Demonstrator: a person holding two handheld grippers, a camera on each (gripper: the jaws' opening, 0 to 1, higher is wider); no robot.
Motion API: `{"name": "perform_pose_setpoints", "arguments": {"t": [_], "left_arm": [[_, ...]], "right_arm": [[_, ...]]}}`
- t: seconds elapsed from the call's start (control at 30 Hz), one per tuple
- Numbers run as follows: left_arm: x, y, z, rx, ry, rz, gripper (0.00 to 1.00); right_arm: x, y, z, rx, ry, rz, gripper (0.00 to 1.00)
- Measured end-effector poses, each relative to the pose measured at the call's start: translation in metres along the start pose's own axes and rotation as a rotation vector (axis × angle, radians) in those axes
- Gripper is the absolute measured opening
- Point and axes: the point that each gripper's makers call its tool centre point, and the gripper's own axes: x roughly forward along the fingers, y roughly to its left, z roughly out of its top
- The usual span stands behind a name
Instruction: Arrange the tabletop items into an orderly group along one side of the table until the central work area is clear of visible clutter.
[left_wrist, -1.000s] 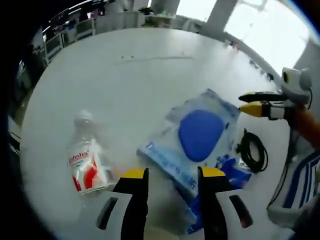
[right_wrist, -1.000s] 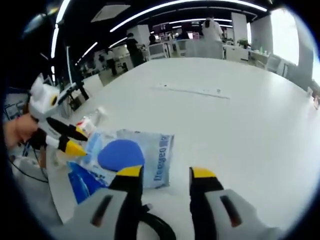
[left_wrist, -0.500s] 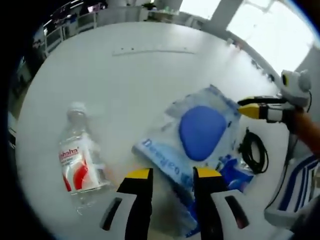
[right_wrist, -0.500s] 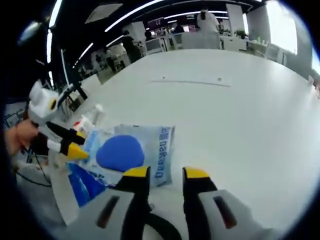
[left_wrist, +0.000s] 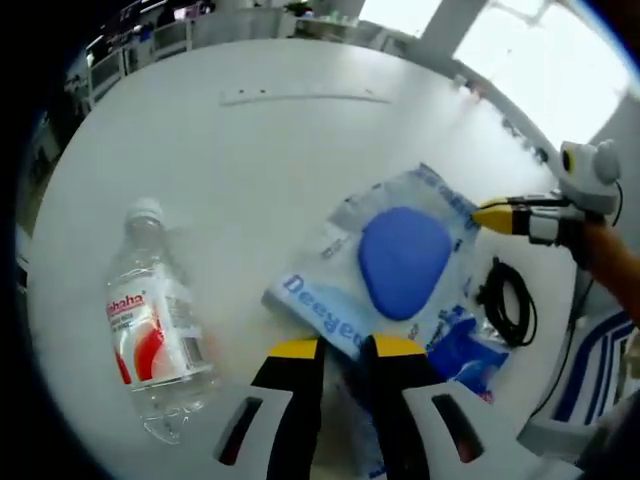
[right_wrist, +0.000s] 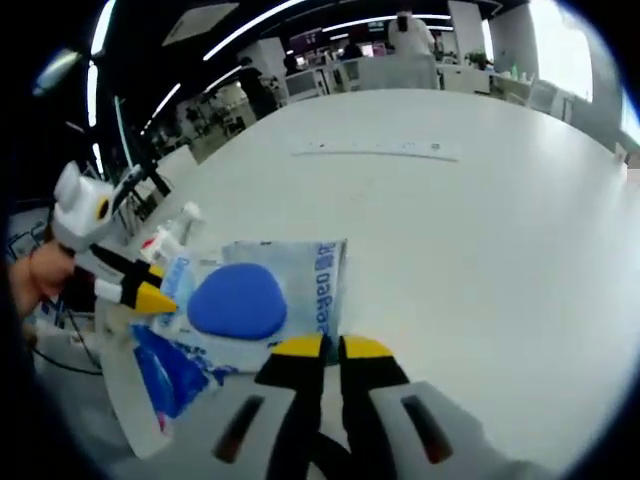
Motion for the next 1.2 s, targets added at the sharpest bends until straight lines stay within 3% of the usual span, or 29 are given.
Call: {"name": "perform_pose_setpoints", "arguments": {"t": [0.47,0.93,1.2], "left_arm": [[-0.007,-0.004,0.011,-0.012,-0.034,-0.026,0.0],[-0.036,-0.009,0.038,-0.008,-0.116,-0.051,0.0],[-0.052,-0.014,0.061,0.053,-0.159,-0.057,0.0]], "right_arm": [[-0.009,0.005,-0.002,0.002,0.004,0.014,0.0],[-0.046,0.019,0.032,0.026,-0.119,0.03,0.0],[-0.059,0.021,0.042,0.035,-0.158,0.033,0.0]]}}
